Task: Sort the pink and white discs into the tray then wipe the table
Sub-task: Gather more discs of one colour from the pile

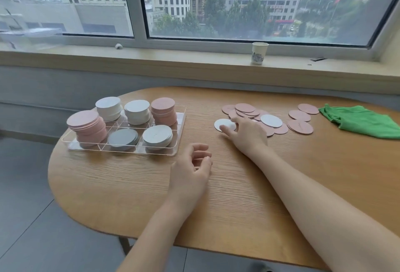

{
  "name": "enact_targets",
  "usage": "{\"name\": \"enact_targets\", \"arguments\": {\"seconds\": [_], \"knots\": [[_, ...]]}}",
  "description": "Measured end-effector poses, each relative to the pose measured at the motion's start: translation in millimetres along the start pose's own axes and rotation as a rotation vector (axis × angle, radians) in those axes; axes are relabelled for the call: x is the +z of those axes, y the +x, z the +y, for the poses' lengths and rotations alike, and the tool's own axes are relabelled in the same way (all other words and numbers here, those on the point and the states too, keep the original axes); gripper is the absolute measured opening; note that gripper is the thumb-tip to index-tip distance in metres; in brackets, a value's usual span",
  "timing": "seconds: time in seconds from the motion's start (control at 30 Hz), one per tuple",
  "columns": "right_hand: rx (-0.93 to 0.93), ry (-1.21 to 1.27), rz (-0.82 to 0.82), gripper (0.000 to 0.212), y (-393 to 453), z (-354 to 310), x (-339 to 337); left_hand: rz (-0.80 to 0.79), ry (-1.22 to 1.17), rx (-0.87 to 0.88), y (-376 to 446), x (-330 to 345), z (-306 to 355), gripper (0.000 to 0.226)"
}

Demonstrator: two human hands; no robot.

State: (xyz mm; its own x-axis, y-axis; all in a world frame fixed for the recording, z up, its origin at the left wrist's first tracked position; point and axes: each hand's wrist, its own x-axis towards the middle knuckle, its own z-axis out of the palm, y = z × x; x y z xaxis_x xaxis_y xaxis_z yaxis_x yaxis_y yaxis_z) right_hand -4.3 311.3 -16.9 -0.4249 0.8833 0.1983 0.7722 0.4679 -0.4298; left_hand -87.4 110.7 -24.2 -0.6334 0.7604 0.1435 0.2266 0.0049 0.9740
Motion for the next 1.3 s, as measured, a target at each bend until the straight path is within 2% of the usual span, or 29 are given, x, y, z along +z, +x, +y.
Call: {"name": "enact_targets", "arguments": {"seconds": [0.1, 0.2, 0.33, 0.5, 0.63, 0.7, 0.8, 0.9, 1.0, 1.3], "knots": [[0.023, -0.038, -0.055, 0.060, 7.8, -6.3, 1.2, -0.004, 0.008, -0.009, 1.4, -0.5, -1.4, 0.024], [0.020, 0.056, -0.067, 0.053, 11.1, -2.6, 1.8, -0.007, 0.014, -0.016, 4.5, 1.0, -2.1, 0.024], [-0.043, 0.368, -0.069, 0.067, 3.3, 9.2, -0.3, 0.014, -0.015, -0.024, 8.0, 4.0, 1.0, 0.023], [-0.090, 0.752, -0.088, 0.041, -22.5, 25.8, -10.0, 0.023, 0.019, 0.002, 9.5, 7.2, 4.4, 0.022], [-0.098, 0.933, -0.111, 0.036, -42.3, 41.7, -22.7, 0.034, 0.114, 0.042, 14.5, 9.0, 5.5, 0.028], [-0.098, 0.922, -0.115, 0.035, -46.6, 46.5, -25.5, 0.043, 0.277, 0.102, 26.9, 10.3, 3.6, 0.037], [-0.082, 0.839, -0.111, 0.030, -46.2, 47.9, -25.0, -0.029, 0.491, 0.133, 49.1, 13.9, 3.5, 0.053], [-0.070, 0.763, -0.115, 0.025, -45.0, 46.1, -22.8, -0.124, 0.580, 0.107, 70.3, 19.7, 5.0, 0.064], [-0.069, 0.729, -0.120, 0.022, -44.2, 45.4, -24.6, -0.194, 0.656, 0.079, 87.9, 25.1, 4.2, 0.066], [-0.038, 0.755, -0.072, 0.017, -40.5, 63.8, -33.2, -0.162, 0.588, 0.013, 106.0, 32.4, -0.4, 0.068]]}}
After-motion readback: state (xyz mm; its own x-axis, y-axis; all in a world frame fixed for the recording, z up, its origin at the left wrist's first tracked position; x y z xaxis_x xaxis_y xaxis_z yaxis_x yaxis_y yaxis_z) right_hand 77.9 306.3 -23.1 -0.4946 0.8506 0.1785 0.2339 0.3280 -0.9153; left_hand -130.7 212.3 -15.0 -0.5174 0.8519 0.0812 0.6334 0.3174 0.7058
